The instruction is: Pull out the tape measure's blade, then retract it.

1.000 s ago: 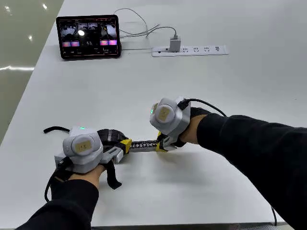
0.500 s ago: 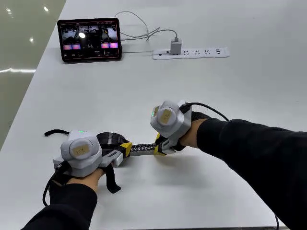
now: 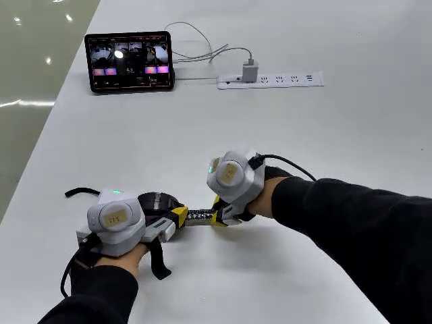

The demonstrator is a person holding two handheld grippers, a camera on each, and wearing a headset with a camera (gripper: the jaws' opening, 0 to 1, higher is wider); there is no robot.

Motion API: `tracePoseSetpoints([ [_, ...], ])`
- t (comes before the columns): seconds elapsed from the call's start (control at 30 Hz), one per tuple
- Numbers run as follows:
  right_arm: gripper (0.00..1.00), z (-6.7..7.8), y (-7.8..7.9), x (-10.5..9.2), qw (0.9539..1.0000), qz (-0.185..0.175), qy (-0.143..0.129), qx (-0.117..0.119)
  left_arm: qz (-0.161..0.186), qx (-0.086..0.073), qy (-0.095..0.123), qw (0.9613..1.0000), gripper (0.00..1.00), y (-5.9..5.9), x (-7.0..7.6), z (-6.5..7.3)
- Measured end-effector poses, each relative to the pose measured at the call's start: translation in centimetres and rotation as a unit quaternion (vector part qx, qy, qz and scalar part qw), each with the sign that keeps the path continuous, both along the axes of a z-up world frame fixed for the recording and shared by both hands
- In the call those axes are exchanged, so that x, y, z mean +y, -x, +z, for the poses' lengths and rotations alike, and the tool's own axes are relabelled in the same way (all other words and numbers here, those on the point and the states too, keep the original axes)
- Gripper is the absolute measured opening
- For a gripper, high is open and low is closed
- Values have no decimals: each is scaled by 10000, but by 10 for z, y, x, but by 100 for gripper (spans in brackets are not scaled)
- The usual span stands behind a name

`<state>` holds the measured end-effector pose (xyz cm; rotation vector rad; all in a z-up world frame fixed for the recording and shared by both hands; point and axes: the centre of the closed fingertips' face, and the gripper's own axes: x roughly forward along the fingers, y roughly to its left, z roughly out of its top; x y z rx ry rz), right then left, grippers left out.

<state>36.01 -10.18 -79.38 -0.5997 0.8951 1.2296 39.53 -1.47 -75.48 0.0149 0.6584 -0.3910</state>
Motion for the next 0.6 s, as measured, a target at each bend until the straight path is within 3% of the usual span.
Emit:
tracePoseSetpoints([
  [0.6,9,1,-1,12,9999,29,-161,-22,14,6,16,10000,57,0,0,0],
])
